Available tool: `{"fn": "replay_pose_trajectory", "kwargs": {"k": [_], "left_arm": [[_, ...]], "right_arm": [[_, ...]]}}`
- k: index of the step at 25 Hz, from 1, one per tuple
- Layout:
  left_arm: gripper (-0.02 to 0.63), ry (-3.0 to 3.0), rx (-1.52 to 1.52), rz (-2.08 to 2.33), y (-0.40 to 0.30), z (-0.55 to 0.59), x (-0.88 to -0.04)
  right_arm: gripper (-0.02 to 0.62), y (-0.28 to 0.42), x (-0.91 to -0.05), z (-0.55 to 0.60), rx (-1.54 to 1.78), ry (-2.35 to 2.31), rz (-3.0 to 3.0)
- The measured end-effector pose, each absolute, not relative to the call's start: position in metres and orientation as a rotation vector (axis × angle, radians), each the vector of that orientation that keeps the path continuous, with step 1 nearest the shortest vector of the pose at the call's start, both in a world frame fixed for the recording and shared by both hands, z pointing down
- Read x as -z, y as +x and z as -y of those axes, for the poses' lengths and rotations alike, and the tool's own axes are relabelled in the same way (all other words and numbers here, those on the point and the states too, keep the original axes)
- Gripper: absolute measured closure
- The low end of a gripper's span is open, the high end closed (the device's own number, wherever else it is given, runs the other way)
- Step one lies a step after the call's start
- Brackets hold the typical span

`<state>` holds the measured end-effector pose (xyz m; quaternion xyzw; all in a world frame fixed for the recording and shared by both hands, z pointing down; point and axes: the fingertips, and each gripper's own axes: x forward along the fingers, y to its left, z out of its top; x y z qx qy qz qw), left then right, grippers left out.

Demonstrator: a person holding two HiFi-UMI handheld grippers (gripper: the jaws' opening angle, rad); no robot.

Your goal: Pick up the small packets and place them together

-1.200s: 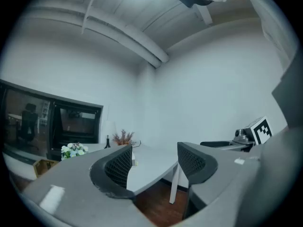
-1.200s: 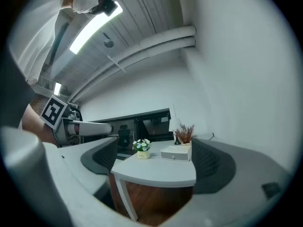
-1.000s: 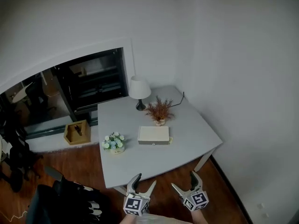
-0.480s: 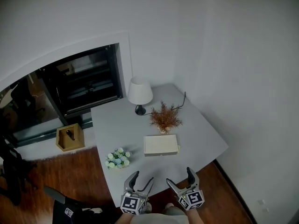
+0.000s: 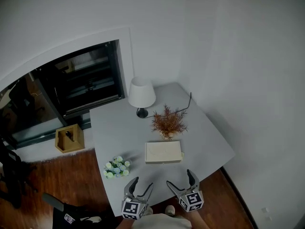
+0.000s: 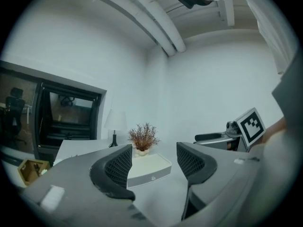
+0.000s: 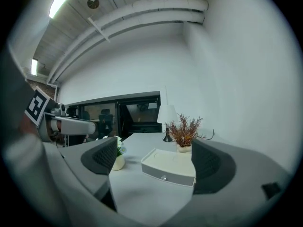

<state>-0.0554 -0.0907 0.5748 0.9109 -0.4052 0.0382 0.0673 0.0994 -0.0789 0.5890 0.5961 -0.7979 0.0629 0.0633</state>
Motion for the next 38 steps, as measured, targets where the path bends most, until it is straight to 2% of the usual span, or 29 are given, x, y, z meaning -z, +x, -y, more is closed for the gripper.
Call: {"fn": "replay_pose_trajectory", "kwargs": {"k": [10,15,20,22,29,32,38], "left_arm": [[0.330,2.522,-0.667,1.049,0.031,0.149,-0.733],[0.333,2.352,-0.809,1.020,0.072,0.180,-0.781],[0.334,2.269,-0.905,1.010,0.082,0.192,-0.808],[0.367,2.239,-0.913,1.028,0.082,0.198,-0.814],[0.363,2.127,-0.918,1.135,0.086,0.216,-0.814],[0.441,2.082,-0.970,1.221,0.080,0.222,-0.811],[0.451,2.028,-1.070,1.342,0.079,0.224,-0.814]], "right_arm": [[0.112,0.146,-0.567,0.076,-0.202,1.918,2.383],[0.112,0.177,-0.570,0.060,-0.237,2.007,2.307],[0.112,0.201,-0.574,0.039,-0.251,2.083,2.208],[0.112,0.208,-0.578,0.031,-0.267,2.093,2.181],[0.112,0.224,-0.586,0.013,-0.313,2.139,2.121],[0.112,0.226,-0.585,0.011,-0.309,2.145,2.114],[0.112,0.230,-0.586,0.007,-0.310,2.168,2.102]]}}
